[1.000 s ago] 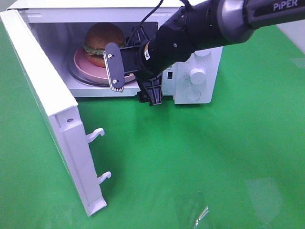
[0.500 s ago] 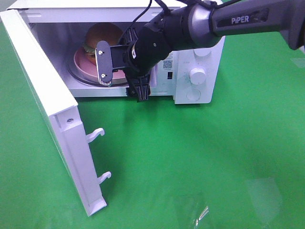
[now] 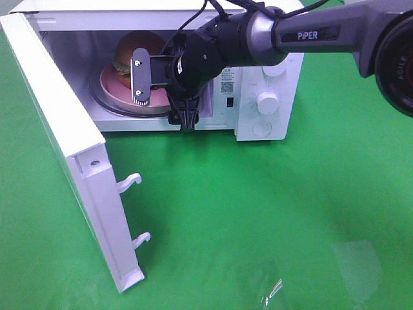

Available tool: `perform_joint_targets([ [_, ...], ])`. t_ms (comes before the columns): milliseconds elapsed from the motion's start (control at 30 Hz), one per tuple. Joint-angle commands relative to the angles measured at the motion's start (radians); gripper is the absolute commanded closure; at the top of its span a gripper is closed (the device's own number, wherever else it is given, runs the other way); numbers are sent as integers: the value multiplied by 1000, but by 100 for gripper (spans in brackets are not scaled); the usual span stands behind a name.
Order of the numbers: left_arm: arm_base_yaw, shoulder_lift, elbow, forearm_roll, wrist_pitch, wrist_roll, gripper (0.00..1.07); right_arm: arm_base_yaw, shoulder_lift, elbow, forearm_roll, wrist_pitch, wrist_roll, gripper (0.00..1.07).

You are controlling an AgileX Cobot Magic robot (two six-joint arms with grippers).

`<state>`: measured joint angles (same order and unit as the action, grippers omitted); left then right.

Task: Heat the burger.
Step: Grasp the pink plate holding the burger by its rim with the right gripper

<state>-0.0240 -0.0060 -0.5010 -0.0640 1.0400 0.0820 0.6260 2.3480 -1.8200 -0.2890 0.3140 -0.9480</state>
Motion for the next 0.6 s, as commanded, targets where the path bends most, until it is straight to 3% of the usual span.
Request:
perform_joint_targets([
  [33, 1, -17, 3, -6, -5, 2, 10, -3, 12, -10, 19, -11, -6, 19],
  [267, 1, -17, 3, -2, -4, 2, 10, -3, 55, -38, 49, -22, -7, 22],
  [467, 1, -17, 3, 3, -4, 2, 10, -3, 60, -42, 70, -12, -7, 35],
  [533, 1, -17, 3, 3, -4, 2, 10, -3, 60, -42, 73, 4, -7, 59],
  [567, 1, -17, 3, 3, -4, 2, 10, -3, 60, -42, 73, 4, -7, 59],
  [600, 1, -17, 3, 3, -4, 2, 10, -3, 60, -42, 77, 6, -2, 73],
])
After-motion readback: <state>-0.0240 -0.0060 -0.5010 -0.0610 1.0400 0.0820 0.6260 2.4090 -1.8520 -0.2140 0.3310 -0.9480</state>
